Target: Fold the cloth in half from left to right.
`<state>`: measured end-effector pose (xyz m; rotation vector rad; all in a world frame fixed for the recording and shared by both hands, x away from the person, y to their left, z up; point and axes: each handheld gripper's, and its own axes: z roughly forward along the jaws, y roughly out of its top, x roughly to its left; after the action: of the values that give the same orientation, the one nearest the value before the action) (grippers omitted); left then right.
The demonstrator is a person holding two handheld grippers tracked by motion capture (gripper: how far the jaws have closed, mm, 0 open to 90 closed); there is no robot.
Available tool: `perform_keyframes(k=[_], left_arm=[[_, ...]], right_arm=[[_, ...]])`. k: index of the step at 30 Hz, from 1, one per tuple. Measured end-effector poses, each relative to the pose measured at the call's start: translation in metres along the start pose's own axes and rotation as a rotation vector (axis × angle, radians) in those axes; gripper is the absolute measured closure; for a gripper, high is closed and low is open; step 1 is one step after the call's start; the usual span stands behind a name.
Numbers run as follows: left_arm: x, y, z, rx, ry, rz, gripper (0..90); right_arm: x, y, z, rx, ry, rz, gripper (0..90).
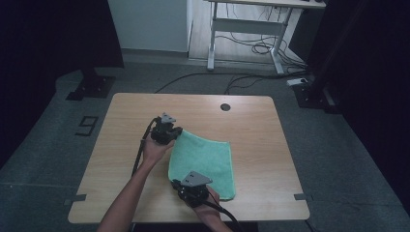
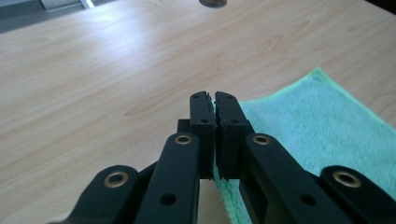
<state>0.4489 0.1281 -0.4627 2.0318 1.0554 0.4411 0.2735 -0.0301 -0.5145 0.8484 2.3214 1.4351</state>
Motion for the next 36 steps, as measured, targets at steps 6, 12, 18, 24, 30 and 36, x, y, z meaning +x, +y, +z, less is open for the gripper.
perform_keyframes(k=[6, 12, 18, 24, 30, 36], left_arm=[[0.002, 0.003, 0.002, 0.026, -0.004, 0.001, 86.7], [0.009, -0.008, 0.008, 0.057, 0.0, -0.027, 86.6], [0.024, -0.007, -0.007, 0.033, 0.014, -0.067, 86.6], [0.023, -0.001, -0.015, 0.036, 0.018, -0.052, 86.4], [0.021, -0.008, -0.01, 0.047, 0.032, -0.059, 86.0], [0.03, 0.001, -0.033, 0.006, 0.063, -0.067, 86.0]], right_arm=[[0.005, 0.009, -0.002, -0.02, -0.008, -0.015, 85.3], [0.002, 0.004, 0.004, -0.003, -0.003, 0.005, 85.3], [0.007, 0.014, 0.011, -0.029, 0.014, -0.002, 85.4], [0.014, 0.023, 0.011, -0.037, 0.013, -0.024, 85.3], [0.009, 0.014, 0.011, -0.029, 0.024, -0.001, 85.3], [0.014, 0.026, 0.012, -0.071, 0.047, -0.017, 85.3]])
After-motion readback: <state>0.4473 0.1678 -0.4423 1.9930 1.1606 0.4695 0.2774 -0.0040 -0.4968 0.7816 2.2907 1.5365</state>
